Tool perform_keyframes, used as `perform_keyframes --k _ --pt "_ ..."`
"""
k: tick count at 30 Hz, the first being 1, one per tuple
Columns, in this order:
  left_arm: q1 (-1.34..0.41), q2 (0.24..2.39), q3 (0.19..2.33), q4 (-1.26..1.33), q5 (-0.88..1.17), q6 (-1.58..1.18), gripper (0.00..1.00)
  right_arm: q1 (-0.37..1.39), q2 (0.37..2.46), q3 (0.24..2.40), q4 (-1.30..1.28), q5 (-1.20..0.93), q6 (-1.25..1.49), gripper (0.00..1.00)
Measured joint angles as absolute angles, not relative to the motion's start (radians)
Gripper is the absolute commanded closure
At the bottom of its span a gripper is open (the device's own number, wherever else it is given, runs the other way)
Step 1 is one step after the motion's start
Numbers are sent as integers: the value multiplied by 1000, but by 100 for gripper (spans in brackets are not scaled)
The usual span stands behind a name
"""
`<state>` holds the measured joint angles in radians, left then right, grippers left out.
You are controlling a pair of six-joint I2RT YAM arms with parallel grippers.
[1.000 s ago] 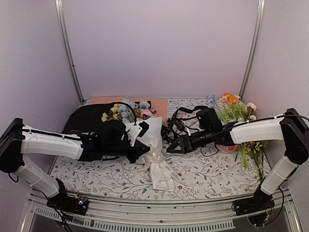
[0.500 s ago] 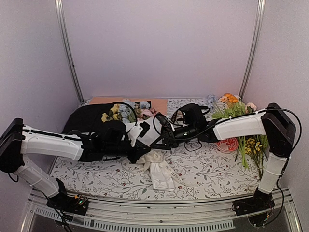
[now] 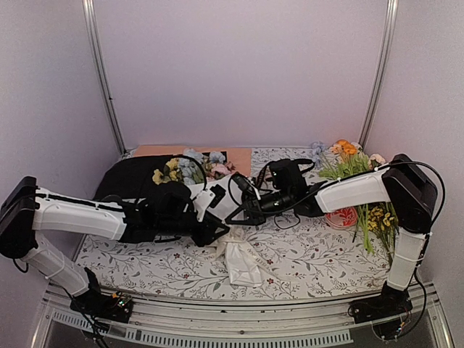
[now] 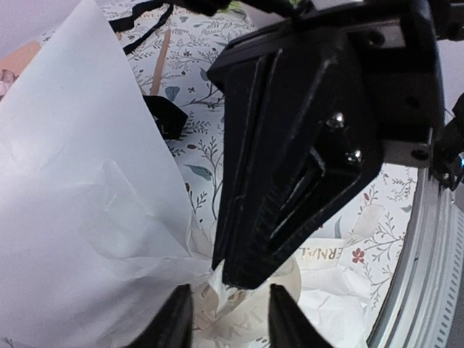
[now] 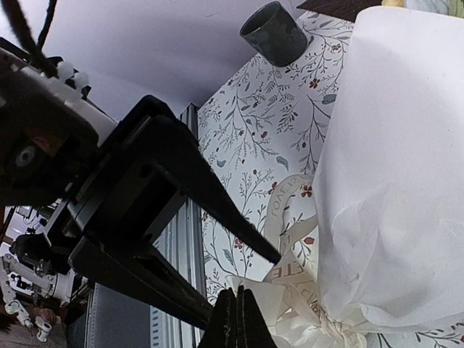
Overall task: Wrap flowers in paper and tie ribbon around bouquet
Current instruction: Tie the ribbon around the folded bouquet.
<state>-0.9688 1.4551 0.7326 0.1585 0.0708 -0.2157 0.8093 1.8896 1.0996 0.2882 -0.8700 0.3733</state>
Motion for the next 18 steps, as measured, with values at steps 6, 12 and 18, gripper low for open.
perform_keyframes --k 6,12,18 --pt "-973 1395 725 -1 -19 -354 25 800 1888 1065 294 -855 390 100" --pt "-972 1244 638 -178 -81 -568 16 797 1888 1063 297 -845 400 100" --pt "-928 1206 490 -276 -123 -734 15 797 1888 1063 300 -844 406 100"
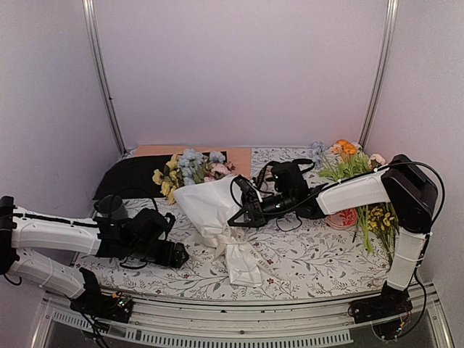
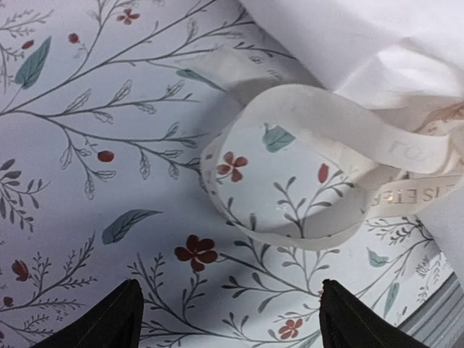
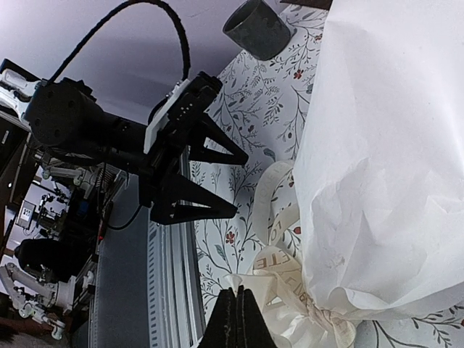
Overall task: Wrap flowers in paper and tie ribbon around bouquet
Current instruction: Tie the ribbon around the folded bouquet.
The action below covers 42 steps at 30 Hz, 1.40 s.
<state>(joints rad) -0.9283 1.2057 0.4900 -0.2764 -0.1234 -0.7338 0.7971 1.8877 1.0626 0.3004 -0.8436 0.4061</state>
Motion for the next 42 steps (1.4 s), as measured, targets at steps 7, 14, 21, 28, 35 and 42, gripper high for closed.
perform_keyframes --k 7,14,21,28,35,42 --pt "-897 1364 537 -220 -137 -718 18 797 1888 1063 305 -842 414 100" --pt "-888 1416 553 -140 -135 -707 41 797 1888 1063 316 -842 430 100" --pt "-881 1446 548 -77 -104 -676 100 797 1888 1063 323 -824 443 100" --pt "-881 1455 533 -57 -87 -674 100 786 1851 1033 337 -738 508 100" --pt "-880 1414 493 -54 -91 -689 100 711 1757 943 373 -660 638 100" --pt "-875 1383 464 -53 -101 -711 100 649 1754 845 370 -639 719 100"
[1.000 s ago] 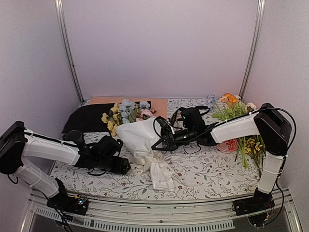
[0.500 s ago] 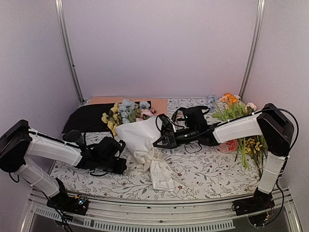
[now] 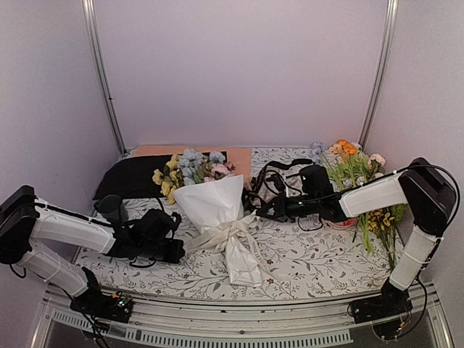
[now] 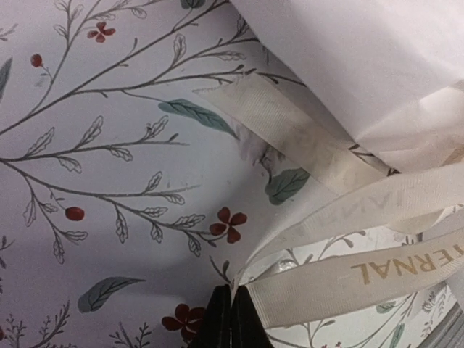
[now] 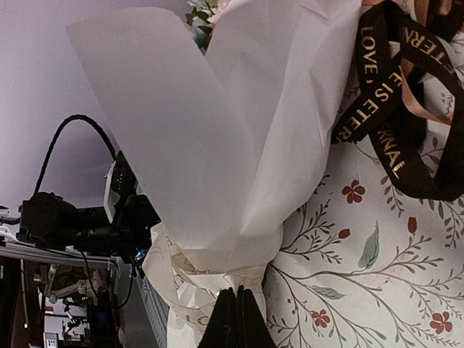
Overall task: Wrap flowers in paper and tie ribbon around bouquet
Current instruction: Tie the ribbon around the folded bouquet.
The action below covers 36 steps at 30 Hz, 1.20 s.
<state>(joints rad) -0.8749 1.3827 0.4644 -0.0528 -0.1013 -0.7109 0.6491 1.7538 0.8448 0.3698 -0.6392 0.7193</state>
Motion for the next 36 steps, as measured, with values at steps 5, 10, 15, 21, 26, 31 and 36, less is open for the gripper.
perform_keyframes --k 5,10,15,21,26,31,36 --pt "-854 1338 440 -86 -126 -730 100 619 1753 809 358 -638 733 100" --pt "-831 1292 421 -134 -151 -741 100 601 1753 806 337 -642 724 100" --pt "-817 1261 411 -174 -173 -752 100 567 1753 802 303 -659 700 100" --pt "-790 1224 392 -199 -186 -757 100 527 1753 769 251 -668 654 100" --pt "-764 1205 380 -206 -192 -757 100 513 1754 749 199 -672 610 100" --pt "-741 1184 377 -222 -194 -757 100 474 1753 722 164 -681 581 100" --pt "-726 1171 377 -224 -192 -752 100 464 1753 722 116 -687 538 100"
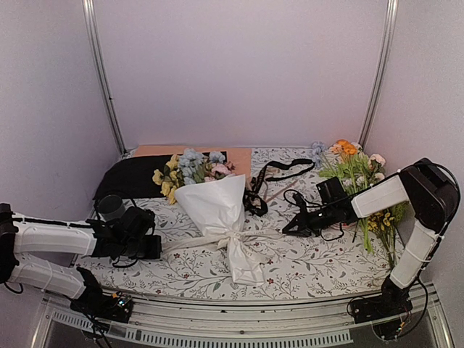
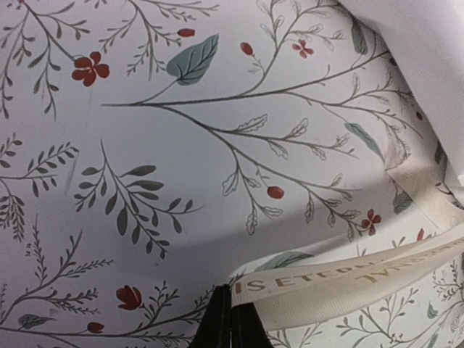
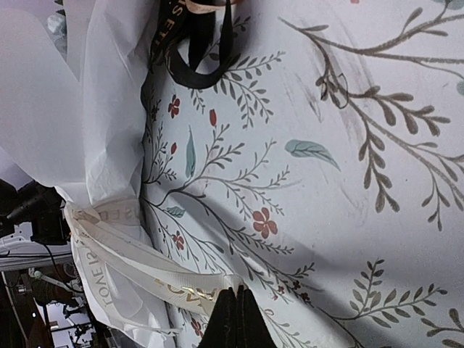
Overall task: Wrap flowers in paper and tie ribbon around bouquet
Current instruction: Tie the ribbon around the folded bouquet.
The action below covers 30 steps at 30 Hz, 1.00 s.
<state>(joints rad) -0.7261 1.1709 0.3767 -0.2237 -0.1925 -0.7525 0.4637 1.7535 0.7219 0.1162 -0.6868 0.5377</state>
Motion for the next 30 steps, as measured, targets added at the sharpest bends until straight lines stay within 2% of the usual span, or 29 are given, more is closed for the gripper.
perform_keyframes --k 10,17,23,30 --pt "-712 1156 384 -259 -193 -736 100 488 1735 891 -81 -717 408 100" --pt "-709 1182 483 -299 -243 -678 100 545 1703 970 -162 -716 327 100" --pt "-705 1362 697 -286 -294 -553 100 643 1669 878 -189 -721 315 100" --pt "-665 1609 1049 -244 -328 -369 100 749 1625 751 -207 -715 368 99"
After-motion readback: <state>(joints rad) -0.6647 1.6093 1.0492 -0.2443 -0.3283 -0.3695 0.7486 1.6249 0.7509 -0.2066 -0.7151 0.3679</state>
